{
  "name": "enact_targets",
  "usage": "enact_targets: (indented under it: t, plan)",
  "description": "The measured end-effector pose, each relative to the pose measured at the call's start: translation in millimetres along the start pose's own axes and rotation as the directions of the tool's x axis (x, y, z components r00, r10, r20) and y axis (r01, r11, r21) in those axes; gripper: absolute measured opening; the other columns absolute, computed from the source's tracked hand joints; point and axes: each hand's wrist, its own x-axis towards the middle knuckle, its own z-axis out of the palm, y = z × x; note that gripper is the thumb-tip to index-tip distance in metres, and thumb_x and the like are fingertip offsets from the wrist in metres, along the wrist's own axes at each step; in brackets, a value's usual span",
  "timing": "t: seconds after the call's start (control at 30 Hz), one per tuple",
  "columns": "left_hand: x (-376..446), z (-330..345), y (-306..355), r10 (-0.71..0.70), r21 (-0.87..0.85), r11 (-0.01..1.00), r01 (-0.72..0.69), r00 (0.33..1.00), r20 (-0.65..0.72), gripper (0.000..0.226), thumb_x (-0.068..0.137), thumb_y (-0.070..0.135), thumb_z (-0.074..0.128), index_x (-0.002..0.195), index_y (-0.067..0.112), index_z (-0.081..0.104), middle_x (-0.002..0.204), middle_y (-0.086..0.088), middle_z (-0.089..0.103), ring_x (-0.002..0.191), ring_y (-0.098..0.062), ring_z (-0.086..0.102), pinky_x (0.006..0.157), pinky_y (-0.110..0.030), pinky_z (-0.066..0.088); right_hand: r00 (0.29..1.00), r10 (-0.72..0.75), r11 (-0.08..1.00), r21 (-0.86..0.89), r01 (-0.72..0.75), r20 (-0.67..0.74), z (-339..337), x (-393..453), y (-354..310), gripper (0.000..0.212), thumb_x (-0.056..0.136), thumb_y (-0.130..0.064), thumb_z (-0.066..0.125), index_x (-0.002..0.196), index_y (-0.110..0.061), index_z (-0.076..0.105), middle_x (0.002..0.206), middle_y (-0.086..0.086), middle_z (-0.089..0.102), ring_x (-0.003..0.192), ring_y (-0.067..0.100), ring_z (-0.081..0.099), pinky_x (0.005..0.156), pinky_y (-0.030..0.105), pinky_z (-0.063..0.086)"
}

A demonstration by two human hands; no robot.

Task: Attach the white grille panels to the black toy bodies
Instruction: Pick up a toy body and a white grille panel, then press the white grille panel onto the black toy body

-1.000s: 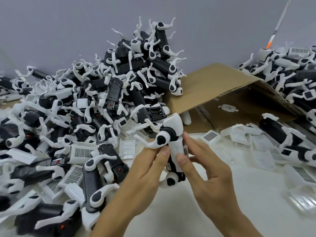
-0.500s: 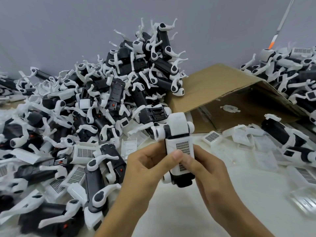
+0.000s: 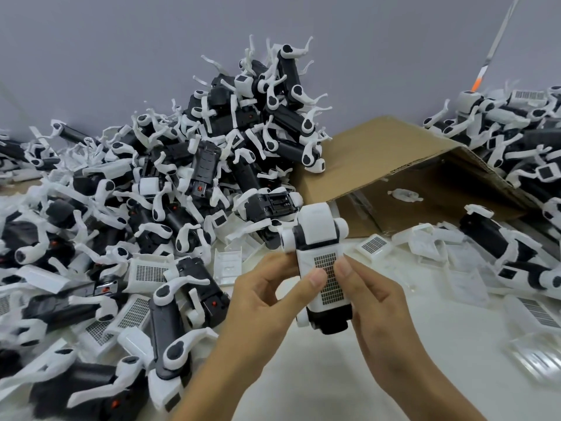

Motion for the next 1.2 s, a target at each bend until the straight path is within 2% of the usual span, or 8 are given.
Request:
enact_targets:
  t: [0.13, 0.47, 0.6, 0.73, 0.83, 0.93, 1.03, 1.2]
  plan:
    - [-0.7, -1.3, -1.9, 0.024, -0.013, 1.0, -0.024, 1.0, 0.006, 0.037, 0.078, 0.031, 0.077, 0.11, 0.013, 0.077, 0.111, -0.013, 0.075, 0.11, -0.034, 0.069, 0.095, -0.048, 0.056, 0.98, -0.191, 0.966, -0.19, 0.178, -0.053, -3.8, 0.0, -3.0, 0.024, 0.087, -0.047, 0.069, 0.094, -0.026, 0.08, 0.088, 0.0, 0.071, 0.081, 0.015, 0.068, 0.063, 0.022, 0.056]
    - [4.2, -3.4, 0.9, 0.113, 0.027, 0.994, -0.11, 0.95, -0.29, 0.026, 0.069, 0.035, 0.077, 0.095, 0.038, 0.081, 0.098, 0.004, 0.079, 0.093, -0.01, 0.075, 0.072, -0.012, 0.055, 0.981, -0.173, 0.87, -0.452, 0.195, 0.09, -6.9, 10.5, -27.3, 0.034, 0.087, -0.015, 0.079, 0.111, -0.036, 0.068, 0.101, -0.02, 0.076, 0.096, 0.003, 0.072, 0.081, 0.013, 0.054]
    - [4.3, -1.7, 0.5, 0.212, 0.131, 0.975, -0.181, 0.932, -0.293, 0.018, 0.075, 0.03, 0.07, 0.089, 0.033, 0.082, 0.093, 0.004, 0.079, 0.088, -0.01, 0.075, 0.077, -0.013, 0.056, 0.67, -0.728, 0.297, -0.814, 0.5, 0.146, -33.9, 26.7, -53.4, 0.018, 0.078, -0.007, 0.079, 0.095, -0.01, 0.073, 0.101, 0.0, 0.075, 0.094, 0.013, 0.071, 0.08, 0.025, 0.056]
    - [5.6, -4.0, 0.8, 0.23, 0.116, 0.972, -0.203, 0.915, -0.332, 0.012, 0.075, 0.016, 0.07, 0.082, 0.015, 0.08, 0.081, -0.003, 0.079, 0.078, -0.019, 0.076, 0.075, -0.02, 0.059, 0.447, -0.841, -0.122, -0.913, 0.388, 0.303, -90.0, 64.7, -119.0, 0.007, 0.081, -0.003, 0.08, 0.08, 0.001, 0.074, 0.101, 0.015, 0.075, 0.092, 0.029, 0.072, 0.08, 0.034, 0.055]
    - [7.3, -2.7, -0.5, 0.23, 0.122, 0.972, -0.2, 0.913, -0.336, 0.012, 0.075, 0.013, 0.071, 0.082, 0.012, 0.08, 0.08, -0.004, 0.079, 0.078, -0.02, 0.077, 0.076, -0.027, 0.06, 0.613, -0.787, 0.114, -0.993, 0.041, -0.065, -131.8, 113.9, -185.2, 0.025, 0.088, -0.023, 0.077, 0.103, -0.003, 0.076, 0.127, 0.016, 0.068, 0.111, 0.034, 0.066, 0.094, 0.032, 0.047]
    - [9.2, -0.6, -1.2, 0.227, 0.12, 0.973, -0.198, 0.912, -0.341, 0.011, 0.073, 0.013, 0.072, 0.079, 0.011, 0.08, 0.078, -0.004, 0.078, 0.076, -0.019, 0.076, 0.075, -0.025, 0.06, 0.816, -0.332, 0.429, -0.846, -0.317, -0.473, -153.5, 139.0, -209.0, 0.05, 0.09, -0.05, 0.069, 0.126, -0.016, 0.071, 0.136, 0.005, 0.064, 0.121, 0.024, 0.058, 0.088, 0.025, 0.048]
    - [12.1, -3.5, -0.8, 0.219, 0.117, 0.975, -0.189, 0.904, -0.368, 0.008, 0.076, 0.008, 0.073, 0.078, 0.011, 0.08, 0.076, -0.005, 0.078, 0.074, -0.019, 0.076, 0.075, -0.025, 0.06, 0.915, -0.154, 0.375, -0.879, -0.295, -0.373, -144.3, 134.0, -165.5, 0.03, 0.09, -0.049, 0.068, 0.11, -0.029, 0.077, 0.077, -0.022, 0.068, 0.075, 0.004, 0.059, 0.069, 0.019, 0.04]
    - [16.8, -14.8, 3.2, 0.209, 0.124, 0.978, -0.171, 0.86, -0.465, 0.015, 0.086, -0.003, 0.068, 0.077, 0.007, 0.077, 0.073, -0.009, 0.076, 0.071, -0.022, 0.074, 0.074, -0.027, 0.061, 0.999, 0.014, 0.524, -0.851, -0.046, -0.045, -66.6, 117.4, -63.1, 0.007, 0.091, -0.041, 0.071, 0.089, -0.039, 0.077, 0.082, -0.032, 0.072, 0.082, -0.01, 0.067, 0.065, 0.007, 0.048]
